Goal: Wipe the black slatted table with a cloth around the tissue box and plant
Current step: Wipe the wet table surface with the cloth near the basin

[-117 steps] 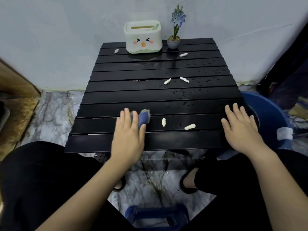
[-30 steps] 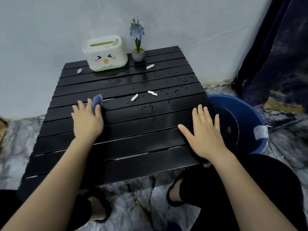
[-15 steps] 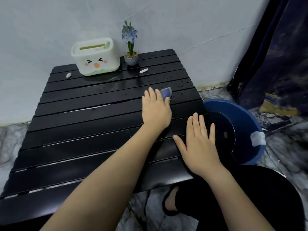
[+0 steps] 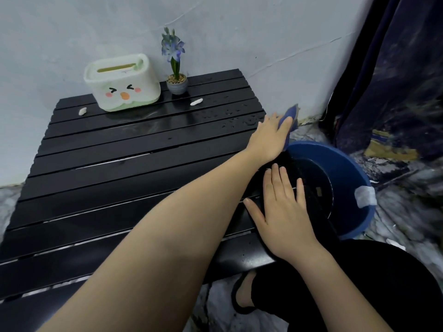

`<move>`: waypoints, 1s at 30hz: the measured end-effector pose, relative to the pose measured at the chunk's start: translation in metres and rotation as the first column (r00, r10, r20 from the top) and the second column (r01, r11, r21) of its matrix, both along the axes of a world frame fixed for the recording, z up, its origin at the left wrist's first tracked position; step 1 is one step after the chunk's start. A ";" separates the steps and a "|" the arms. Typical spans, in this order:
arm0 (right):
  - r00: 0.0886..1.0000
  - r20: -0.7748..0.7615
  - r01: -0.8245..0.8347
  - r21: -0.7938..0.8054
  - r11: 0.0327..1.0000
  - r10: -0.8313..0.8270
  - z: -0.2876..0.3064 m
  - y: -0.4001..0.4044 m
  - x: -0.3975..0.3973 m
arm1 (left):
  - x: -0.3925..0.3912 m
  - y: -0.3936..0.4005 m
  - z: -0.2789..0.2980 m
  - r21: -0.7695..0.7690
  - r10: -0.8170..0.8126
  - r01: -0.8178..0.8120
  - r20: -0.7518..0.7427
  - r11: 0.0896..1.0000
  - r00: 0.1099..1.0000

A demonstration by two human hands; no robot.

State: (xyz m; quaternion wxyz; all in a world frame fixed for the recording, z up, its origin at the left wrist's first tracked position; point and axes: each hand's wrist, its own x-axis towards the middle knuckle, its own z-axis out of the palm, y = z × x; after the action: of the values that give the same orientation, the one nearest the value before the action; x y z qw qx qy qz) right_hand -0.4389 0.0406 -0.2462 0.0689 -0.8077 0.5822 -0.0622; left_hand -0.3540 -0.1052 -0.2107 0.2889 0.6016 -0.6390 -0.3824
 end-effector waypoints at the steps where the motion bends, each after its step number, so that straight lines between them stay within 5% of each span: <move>1: 1.000 0.004 -0.003 0.004 1.000 0.003 0.001 0.001 0.000 | 0.002 -0.002 0.002 0.055 0.071 -0.064 -0.143 0.996 0.987; 4: 1.000 0.022 -0.005 0.016 1.000 0.005 0.003 0.003 -0.002 | 0.014 -0.001 0.015 0.269 0.331 -0.220 -0.497 0.938 0.802; 8: 0.998 0.062 -0.032 0.039 0.999 0.029 0.005 0.003 -0.009 | 0.053 0.023 0.030 0.340 0.435 -0.272 -0.726 0.900 0.533; 10: 0.995 0.091 -0.043 0.044 0.998 0.039 0.005 0.005 -0.012 | 0.083 0.049 0.037 0.310 0.447 -0.335 -0.737 0.890 0.507; 14: 0.995 0.096 -0.045 0.054 0.998 0.039 0.006 0.011 -0.017 | 0.151 0.124 0.047 0.118 0.580 -0.602 -0.464 0.790 0.670; 17: 0.996 0.086 -0.027 0.069 0.997 0.021 0.007 0.016 -0.023 | 0.197 0.191 0.020 -0.066 0.660 -0.664 -0.074 0.745 0.748; 22: 0.994 0.058 0.088 0.050 0.995 -0.091 0.008 0.028 -0.039 | 0.217 0.246 -0.036 -0.181 0.616 -0.620 0.495 0.763 0.613; 25: 0.989 0.030 0.146 0.050 0.988 -0.148 0.007 0.032 -0.043 | 0.191 0.230 -0.044 -0.201 0.600 -0.633 0.613 0.748 0.515; 30: 0.986 -0.019 0.162 -0.044 0.986 -0.163 0.000 0.034 -0.039 | 0.111 0.179 -0.042 -0.189 0.497 -0.515 0.658 0.836 0.565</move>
State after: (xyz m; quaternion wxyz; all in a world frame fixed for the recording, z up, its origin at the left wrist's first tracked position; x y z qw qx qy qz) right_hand -0.4777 0.0746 -0.2463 0.0400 -0.7595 0.6454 -0.0705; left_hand -0.2432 0.0739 -0.2529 0.1224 0.8593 -0.4949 -0.0417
